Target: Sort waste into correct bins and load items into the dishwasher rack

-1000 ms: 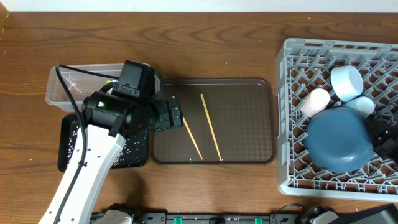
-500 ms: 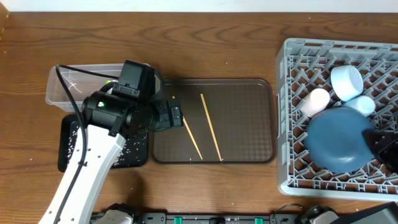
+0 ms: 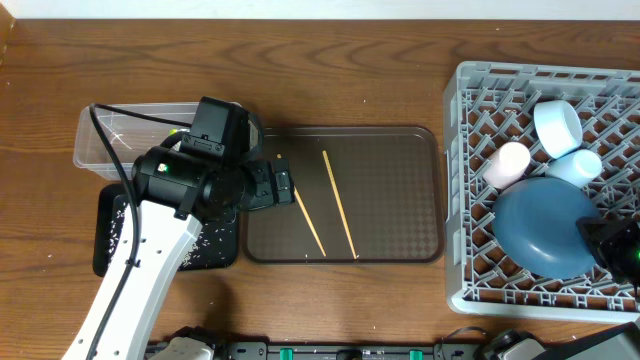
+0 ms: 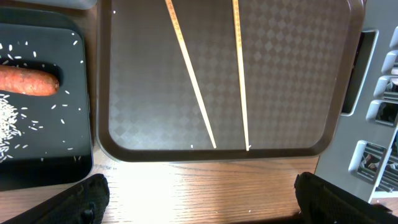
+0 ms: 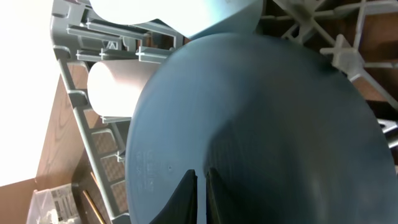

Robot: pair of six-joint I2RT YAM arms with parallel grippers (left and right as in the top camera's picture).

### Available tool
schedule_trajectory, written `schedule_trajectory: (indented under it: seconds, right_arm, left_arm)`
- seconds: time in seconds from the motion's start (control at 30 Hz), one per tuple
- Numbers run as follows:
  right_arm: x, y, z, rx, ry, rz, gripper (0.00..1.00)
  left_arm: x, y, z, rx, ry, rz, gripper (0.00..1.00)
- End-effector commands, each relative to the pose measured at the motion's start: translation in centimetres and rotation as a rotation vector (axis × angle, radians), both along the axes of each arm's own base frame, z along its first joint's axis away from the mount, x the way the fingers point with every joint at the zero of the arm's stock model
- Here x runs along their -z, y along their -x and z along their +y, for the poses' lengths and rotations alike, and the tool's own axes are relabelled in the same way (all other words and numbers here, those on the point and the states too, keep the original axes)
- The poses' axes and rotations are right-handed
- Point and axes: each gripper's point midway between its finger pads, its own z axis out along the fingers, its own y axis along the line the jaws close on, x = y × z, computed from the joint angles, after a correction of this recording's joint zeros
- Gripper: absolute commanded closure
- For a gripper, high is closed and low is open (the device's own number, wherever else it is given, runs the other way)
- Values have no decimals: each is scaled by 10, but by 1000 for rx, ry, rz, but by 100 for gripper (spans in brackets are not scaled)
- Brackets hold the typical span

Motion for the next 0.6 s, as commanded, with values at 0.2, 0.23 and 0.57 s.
schedule_trajectory:
  seconds: [0.2, 0.23, 0.57]
  right_arm:
    - [-44, -12, 13, -27, -1, -179, 91]
    - [-51, -12, 13, -23, 16, -193, 92]
    - [-87, -8, 76, -256, 165, -271, 92]
  left_arm:
    - [-8, -3, 2, -6, 1, -25, 3]
    - [-8, -3, 2, -6, 1, -25, 2]
    - [-8, -3, 2, -6, 1, -25, 2]
